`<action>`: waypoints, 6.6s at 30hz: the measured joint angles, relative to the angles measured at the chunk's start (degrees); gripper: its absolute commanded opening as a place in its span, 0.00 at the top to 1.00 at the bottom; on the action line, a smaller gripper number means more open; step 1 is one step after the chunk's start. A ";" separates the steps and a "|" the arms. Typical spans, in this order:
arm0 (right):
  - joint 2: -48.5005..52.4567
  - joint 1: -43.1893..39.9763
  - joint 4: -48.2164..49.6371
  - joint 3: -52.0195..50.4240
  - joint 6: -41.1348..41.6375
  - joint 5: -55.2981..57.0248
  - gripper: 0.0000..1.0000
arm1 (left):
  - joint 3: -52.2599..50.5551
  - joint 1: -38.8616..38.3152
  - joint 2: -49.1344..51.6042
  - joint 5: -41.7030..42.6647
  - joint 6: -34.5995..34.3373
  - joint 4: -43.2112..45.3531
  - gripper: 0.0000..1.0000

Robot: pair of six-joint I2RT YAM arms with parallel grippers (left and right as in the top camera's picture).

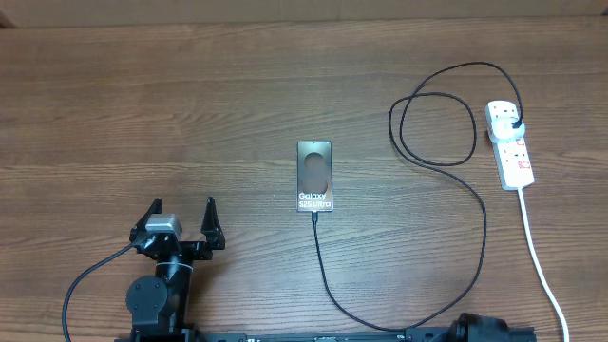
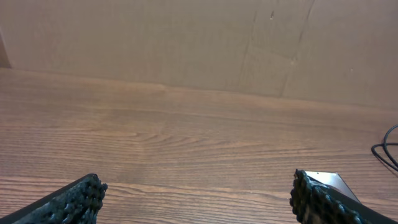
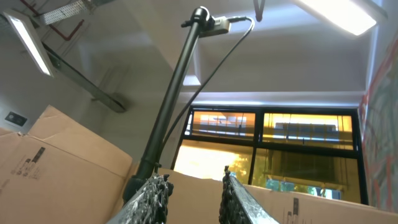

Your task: Plug charger to phone and switch on socket

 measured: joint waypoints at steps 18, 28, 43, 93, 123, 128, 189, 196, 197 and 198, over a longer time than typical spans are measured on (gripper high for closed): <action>0.00 -0.46 0.15 0.00 0.00 -3.04 0.70 | 0.00 0.00 0.00 -0.02 4.33 0.00 0.00; 0.00 1.14 0.13 0.00 0.00 -4.28 0.69 | 0.00 0.00 0.00 -0.02 4.48 0.00 0.00; 0.00 1.18 0.94 -6.29 -2.82 -2.82 0.00 | 0.00 0.00 0.00 -0.02 4.50 0.00 0.00; 0.09 0.37 16.81 -78.40 -2.78 11.15 0.00 | -0.07 0.00 0.00 -0.02 4.50 0.02 0.00; 0.09 5.66 16.98 -78.47 -2.80 18.10 0.00 | -0.07 0.00 0.00 -0.02 4.50 0.04 0.00; 0.09 9.55 16.55 -78.47 -2.80 22.21 0.00 | -0.07 0.00 0.00 -0.02 4.50 0.04 0.00; 0.09 10.12 16.35 -78.49 -16.31 25.31 0.00 | -0.07 0.00 0.00 -0.02 4.50 0.02 0.00; 0.09 10.12 16.37 -78.49 -16.31 25.33 0.00 | -0.07 0.00 0.00 -0.02 4.50 0.04 0.00; 0.09 10.12 16.35 -78.49 -16.31 25.31 0.00 | -0.07 0.00 0.00 -0.02 4.50 0.04 0.00; 0.09 10.12 16.33 -78.49 -16.28 25.33 0.00 | -0.07 0.00 0.00 -0.02 4.50 0.04 0.00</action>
